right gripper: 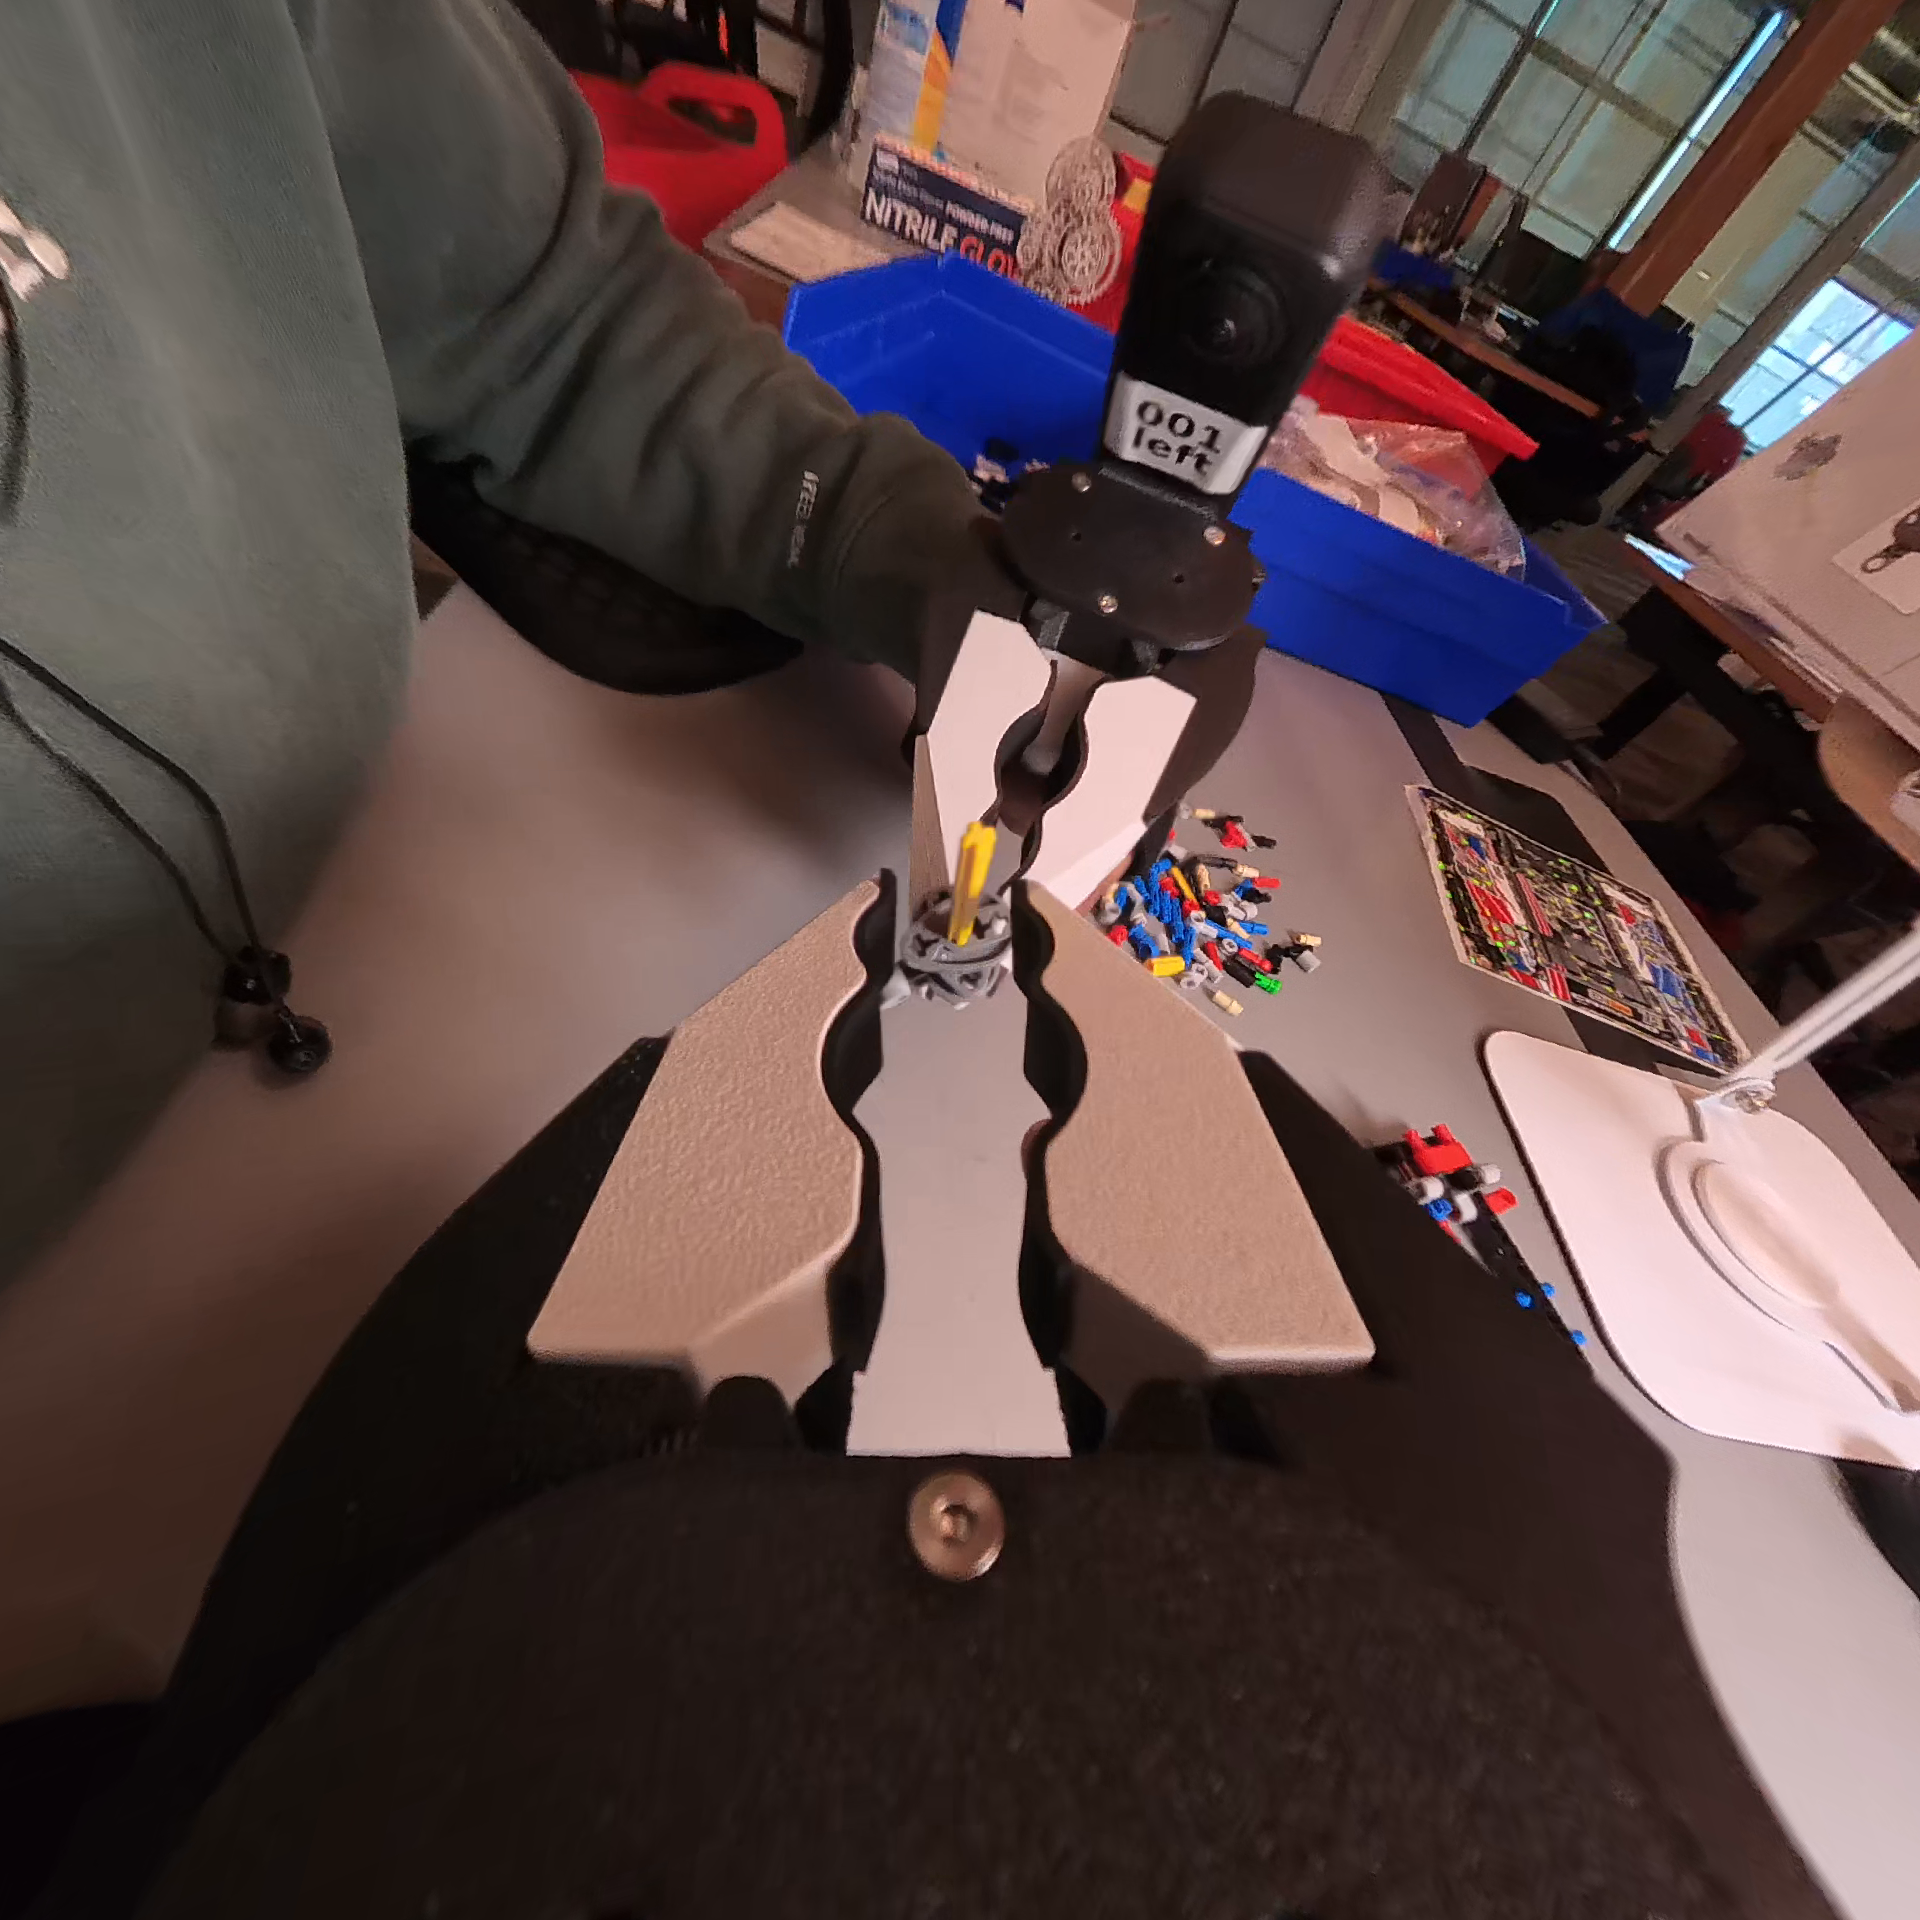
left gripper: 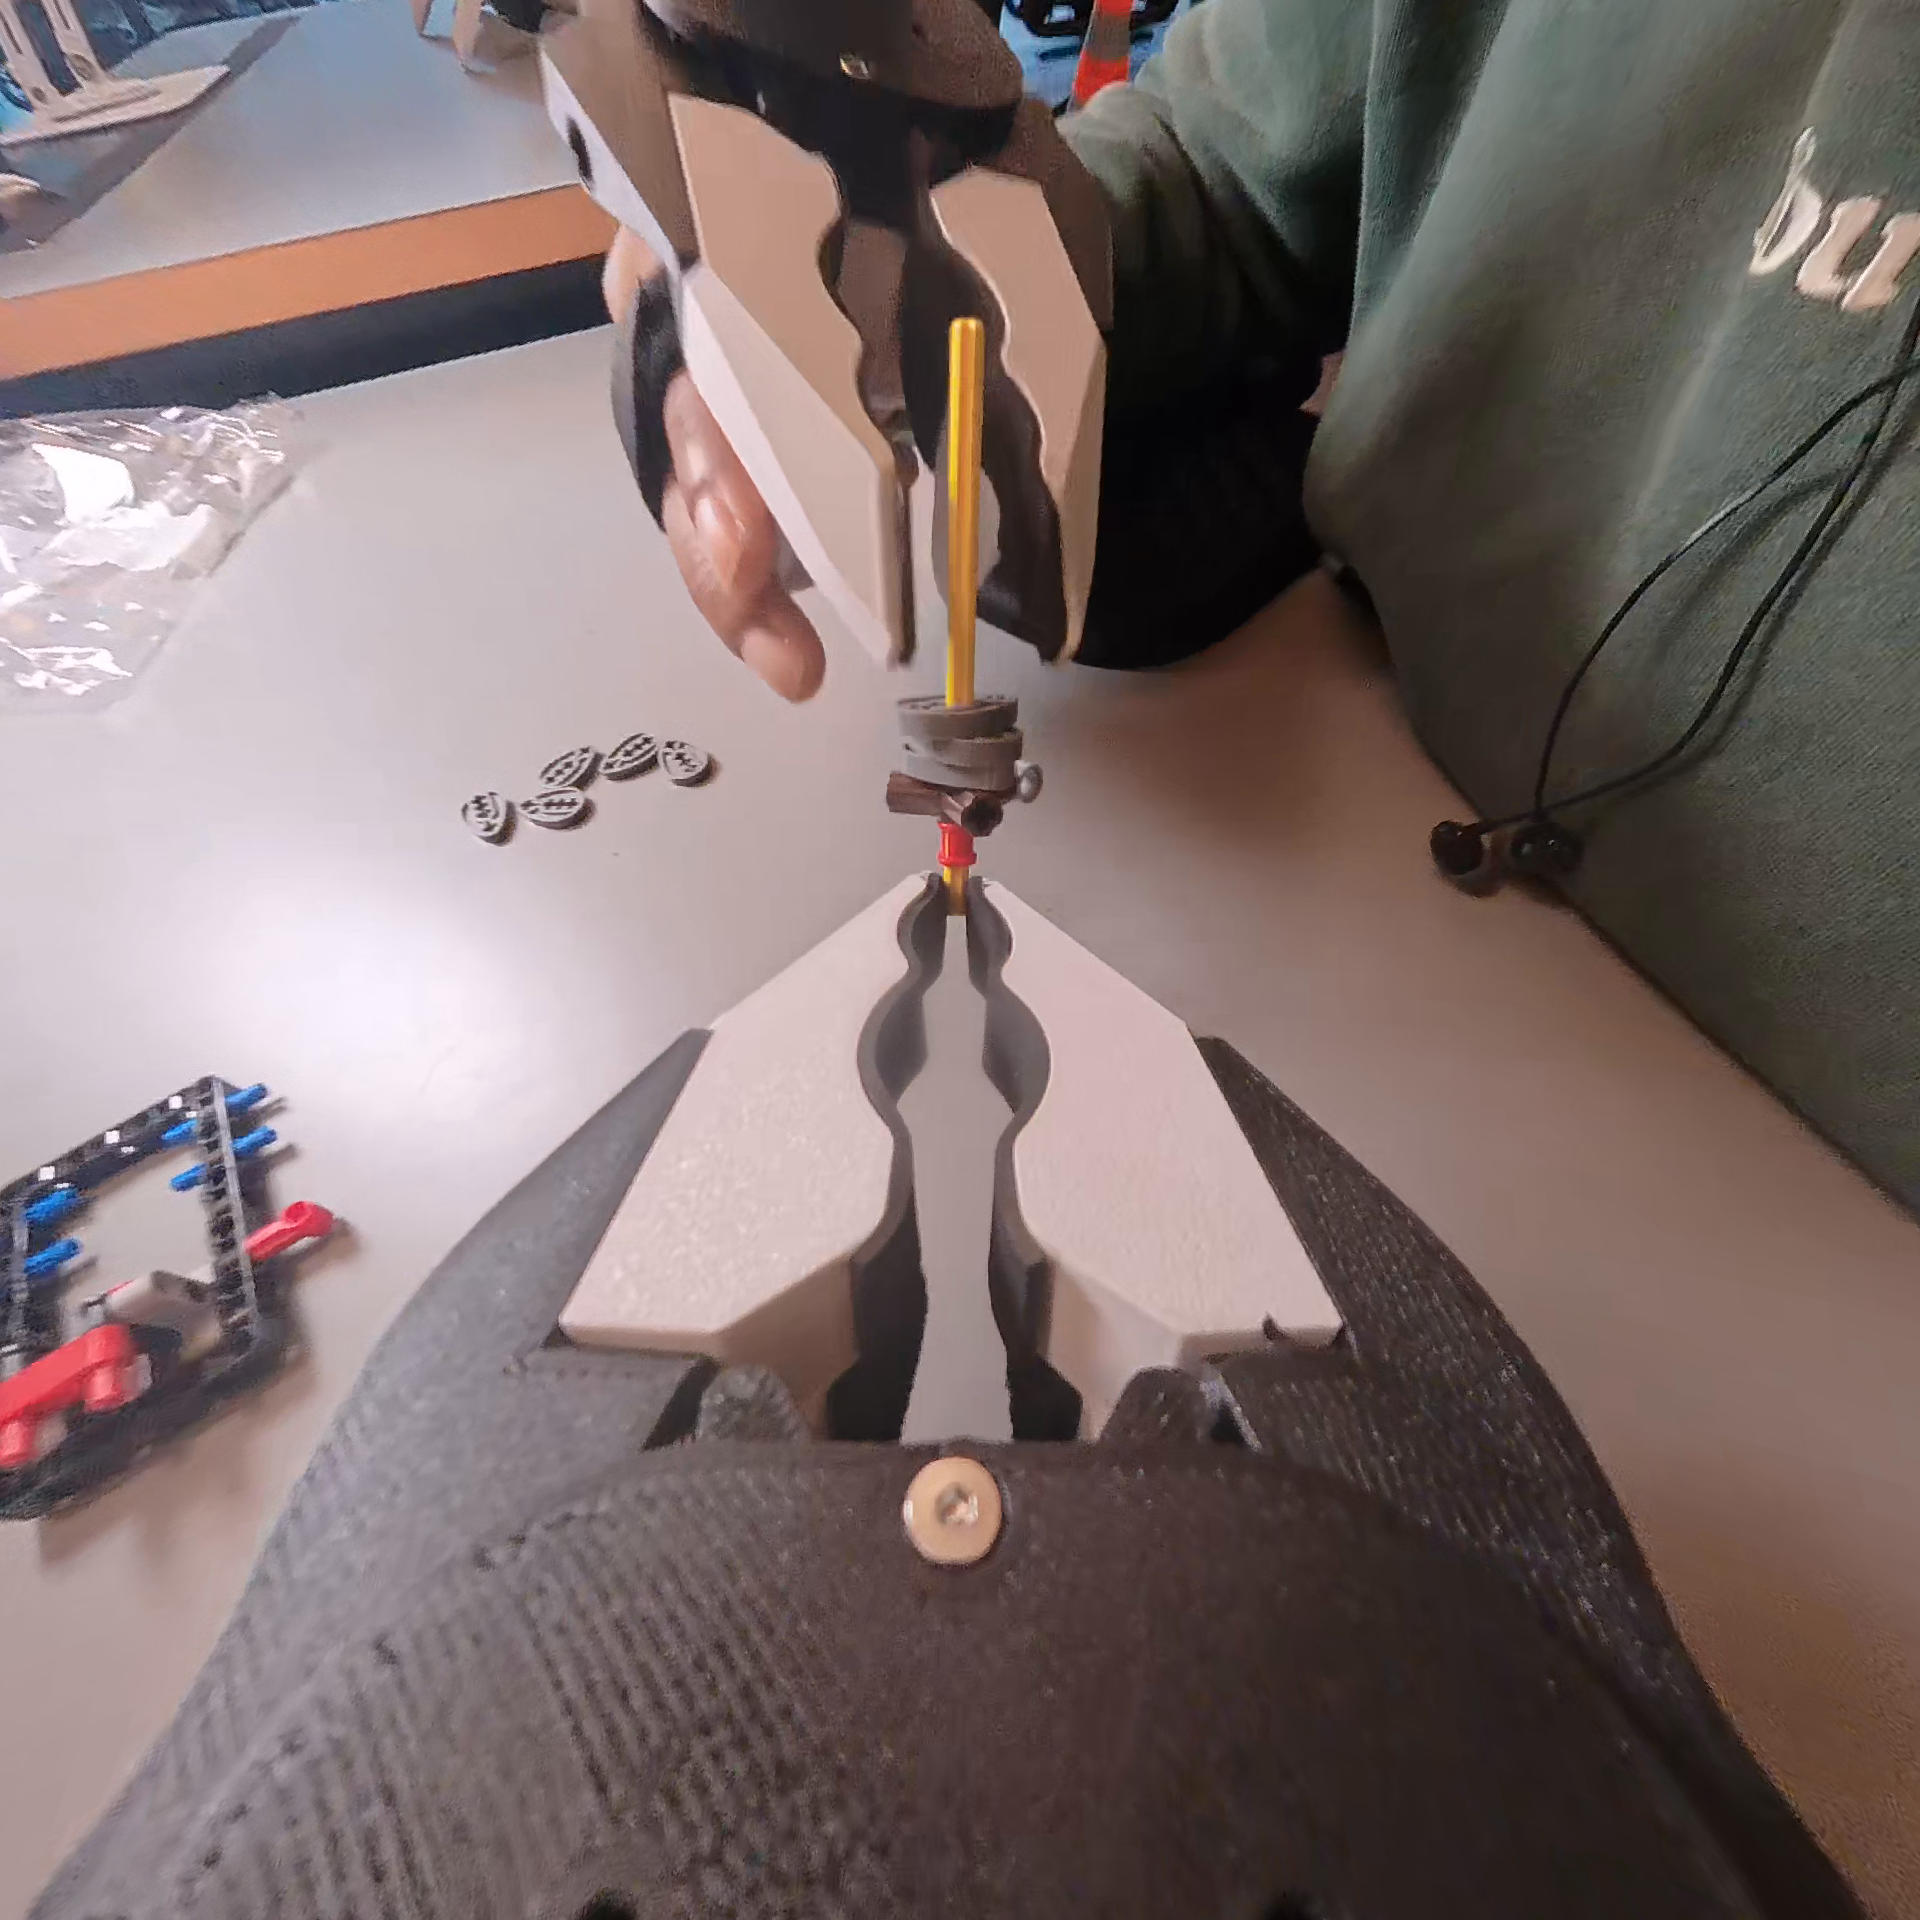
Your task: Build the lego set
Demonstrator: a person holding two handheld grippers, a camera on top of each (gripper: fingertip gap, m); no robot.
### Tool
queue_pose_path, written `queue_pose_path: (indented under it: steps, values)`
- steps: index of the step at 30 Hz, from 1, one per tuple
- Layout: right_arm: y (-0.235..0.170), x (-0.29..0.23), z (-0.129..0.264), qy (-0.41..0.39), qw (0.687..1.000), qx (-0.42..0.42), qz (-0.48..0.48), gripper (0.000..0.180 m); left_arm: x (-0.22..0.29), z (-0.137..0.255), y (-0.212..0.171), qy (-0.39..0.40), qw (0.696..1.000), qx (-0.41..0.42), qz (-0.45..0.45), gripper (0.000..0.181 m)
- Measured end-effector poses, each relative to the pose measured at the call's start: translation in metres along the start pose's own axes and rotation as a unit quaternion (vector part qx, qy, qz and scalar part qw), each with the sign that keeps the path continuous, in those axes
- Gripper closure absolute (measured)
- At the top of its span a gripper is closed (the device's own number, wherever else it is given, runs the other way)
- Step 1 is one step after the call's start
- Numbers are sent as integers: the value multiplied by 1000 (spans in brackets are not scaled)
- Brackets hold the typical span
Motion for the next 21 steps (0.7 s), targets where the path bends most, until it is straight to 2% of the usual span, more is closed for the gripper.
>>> queue_pose_path:
  steps: [6, 17, 21]
  values:
    - [-1, -1, 6, -3, 1000, -11, 27, 161, 0, 4, -2, 12, 999, 11, -29, 179]
    - [-8, -11, -4, 18, 999, -25, 26, 166, 8, -5, -5, -15, 1000, -4, -20, 179]
    - [-2, -13, -2, 19, 999, -20, 30, 168, 10, -1, 1, -22, 999, 26, -22, 179]
Point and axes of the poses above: each gripper's, where its closed fingertips meet, z back along the fingers, y out of its top, x = y × z across the jaws, the point moved 1 cm from there along z, back along the fingers, and after that the axes turned 7 degrees about -x, right-handed, at the moved point
